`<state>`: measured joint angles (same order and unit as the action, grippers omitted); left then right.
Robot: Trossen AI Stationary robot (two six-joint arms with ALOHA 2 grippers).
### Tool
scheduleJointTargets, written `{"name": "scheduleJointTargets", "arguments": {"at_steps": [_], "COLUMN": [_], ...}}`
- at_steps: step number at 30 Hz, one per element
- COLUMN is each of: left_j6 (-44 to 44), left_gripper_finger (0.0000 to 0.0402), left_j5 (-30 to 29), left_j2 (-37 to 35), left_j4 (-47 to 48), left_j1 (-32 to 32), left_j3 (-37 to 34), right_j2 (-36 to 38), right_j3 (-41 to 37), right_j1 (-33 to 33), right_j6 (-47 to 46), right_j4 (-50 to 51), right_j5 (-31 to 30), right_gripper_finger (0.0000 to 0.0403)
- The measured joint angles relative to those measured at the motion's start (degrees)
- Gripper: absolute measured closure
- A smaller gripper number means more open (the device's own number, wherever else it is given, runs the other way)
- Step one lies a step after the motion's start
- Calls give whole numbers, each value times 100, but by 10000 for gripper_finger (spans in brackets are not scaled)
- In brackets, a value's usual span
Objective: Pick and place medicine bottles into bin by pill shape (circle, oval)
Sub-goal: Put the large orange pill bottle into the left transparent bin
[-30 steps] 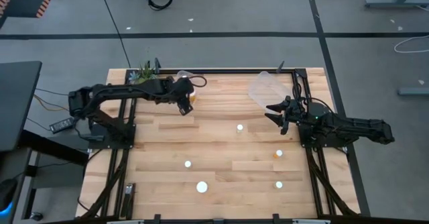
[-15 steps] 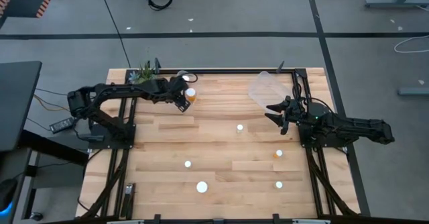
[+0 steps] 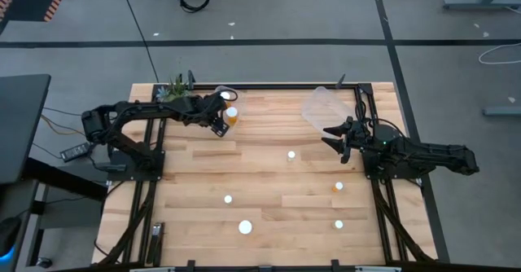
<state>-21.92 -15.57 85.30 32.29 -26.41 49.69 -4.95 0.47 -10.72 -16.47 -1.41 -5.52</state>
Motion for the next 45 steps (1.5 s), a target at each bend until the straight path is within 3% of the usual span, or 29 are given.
{"name": "scheduleJointTargets", "arguments": {"at_steps": [5, 11, 20, 35, 45], "left_j6": [51, 403, 1343, 1361, 1331], "left_gripper_finger": [124, 120, 138, 180, 195], "left_j5": [0, -91, -423, -372, -314], "left_j2": [0, 4, 4, -1, -2], "left_j4": [-6, -30, -49, 627, 929], "left_j1": [0, 22, 615, 1744, 2343], "left_j3": [0, 181, 713, 2571, 2684], "right_j2": [0, 0, 0, 0, 0], "right_j3": [0, 0, 0, 0, 0], "right_j1": [0, -2, 0, 0, -2], "right_j6": [0, 0, 0, 0, 0], "right_j4": [0, 0, 0, 0, 0], "right_j5": [0, 0, 0, 0, 0], "right_gripper_finger": [189, 189, 189, 189, 189]}}
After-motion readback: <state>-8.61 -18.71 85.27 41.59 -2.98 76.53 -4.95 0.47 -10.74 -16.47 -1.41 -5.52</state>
